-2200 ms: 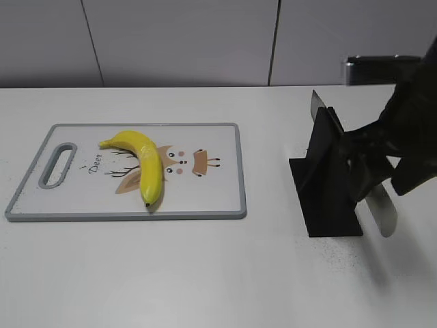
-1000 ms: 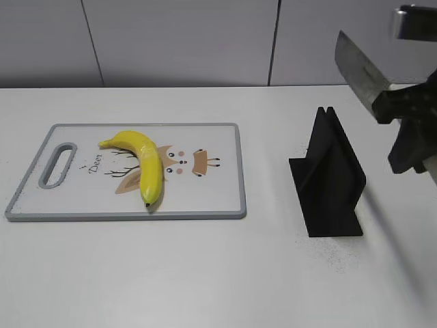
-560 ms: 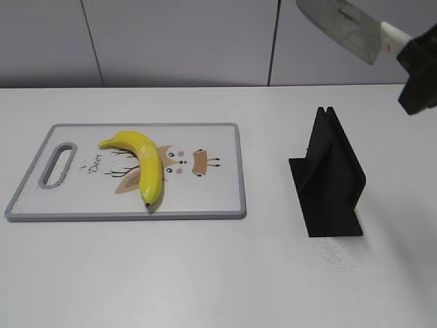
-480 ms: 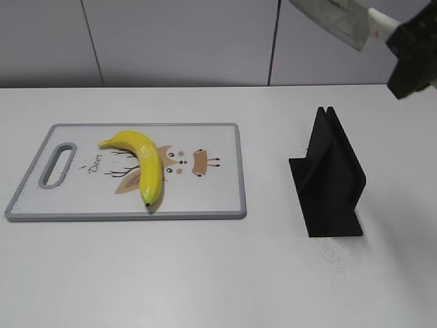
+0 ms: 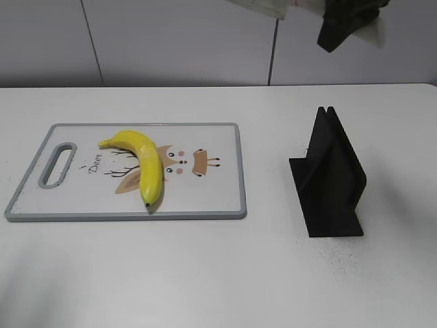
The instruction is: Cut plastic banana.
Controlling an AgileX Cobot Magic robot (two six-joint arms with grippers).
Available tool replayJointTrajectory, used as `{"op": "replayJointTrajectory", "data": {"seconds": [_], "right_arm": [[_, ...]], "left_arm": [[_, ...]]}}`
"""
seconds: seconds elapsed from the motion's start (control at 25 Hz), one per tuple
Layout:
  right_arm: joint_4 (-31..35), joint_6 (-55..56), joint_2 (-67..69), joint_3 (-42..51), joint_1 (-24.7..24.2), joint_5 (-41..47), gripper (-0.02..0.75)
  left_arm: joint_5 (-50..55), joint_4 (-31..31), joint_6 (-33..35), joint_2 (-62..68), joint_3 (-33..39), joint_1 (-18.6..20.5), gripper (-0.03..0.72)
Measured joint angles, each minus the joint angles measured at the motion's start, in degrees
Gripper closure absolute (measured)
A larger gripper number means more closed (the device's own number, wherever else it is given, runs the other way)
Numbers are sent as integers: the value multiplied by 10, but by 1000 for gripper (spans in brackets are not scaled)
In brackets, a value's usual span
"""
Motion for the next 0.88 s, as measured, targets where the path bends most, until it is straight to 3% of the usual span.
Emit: {"op": "replayJointTrajectory", "data": {"seconds": [0.24,0.48,0.6,0.72,0.88], "right_arm": [[67,-175,72,-68,2,0,572],[73,-305,157,-117,16,0,572],[95,-347,190,-136,20,-1,572],[122,-393,212,-142,20,-1,572],[146,-433,228,-148,20,-2,572]], "left_arm": [[27,-24,135,188,-164,0,109],[183,-88,298,364,-363,0,109],[204,-131,360,437,-442,0,109],[208,-163,413,493,-496,-7,109],[210,-171,462,542,-513,-31,109]]}}
